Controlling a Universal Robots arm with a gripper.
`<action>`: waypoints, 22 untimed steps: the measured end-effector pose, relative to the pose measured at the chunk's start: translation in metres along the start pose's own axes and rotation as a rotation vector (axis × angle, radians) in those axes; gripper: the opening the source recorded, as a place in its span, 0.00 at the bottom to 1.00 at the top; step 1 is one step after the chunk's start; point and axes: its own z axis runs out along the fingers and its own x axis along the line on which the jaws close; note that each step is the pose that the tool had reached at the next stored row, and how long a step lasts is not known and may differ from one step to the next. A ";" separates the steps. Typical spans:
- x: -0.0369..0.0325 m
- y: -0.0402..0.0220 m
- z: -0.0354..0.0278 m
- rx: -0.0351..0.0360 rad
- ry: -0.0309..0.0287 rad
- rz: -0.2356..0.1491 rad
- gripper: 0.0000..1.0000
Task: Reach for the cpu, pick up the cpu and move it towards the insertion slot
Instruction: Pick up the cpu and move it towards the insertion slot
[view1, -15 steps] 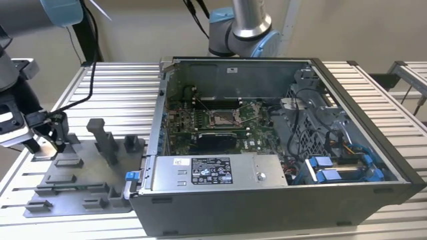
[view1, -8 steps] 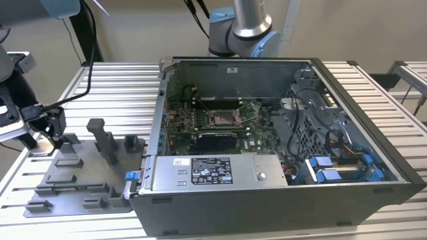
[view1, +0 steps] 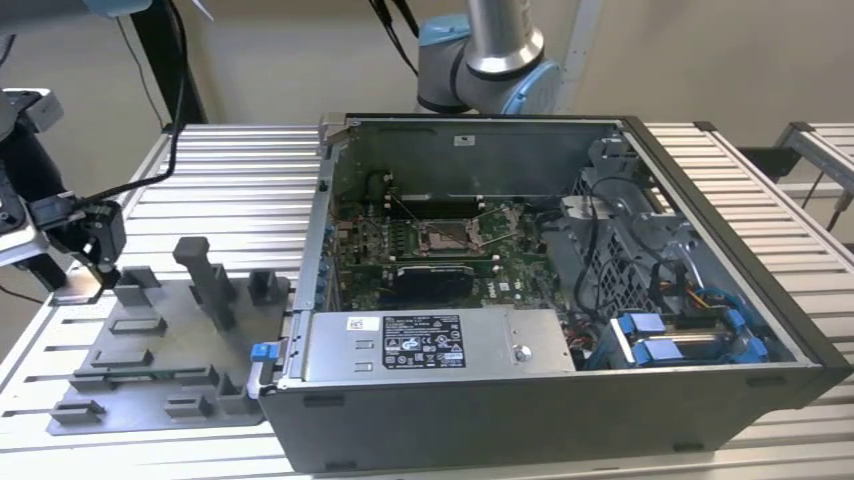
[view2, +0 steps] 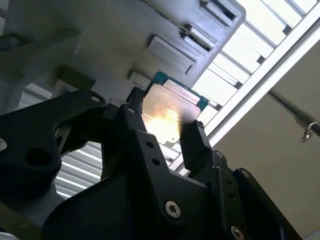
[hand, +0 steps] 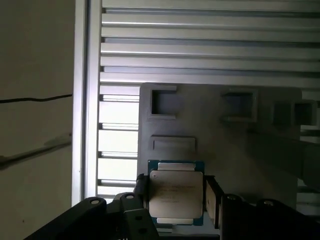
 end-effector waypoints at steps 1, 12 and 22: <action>0.0000 0.0001 -0.0017 0.0000 0.0000 0.000 0.00; 0.0001 0.0007 -0.0187 0.0000 0.0000 0.000 0.00; 0.0003 0.0014 -0.0345 0.0001 0.0001 0.000 0.00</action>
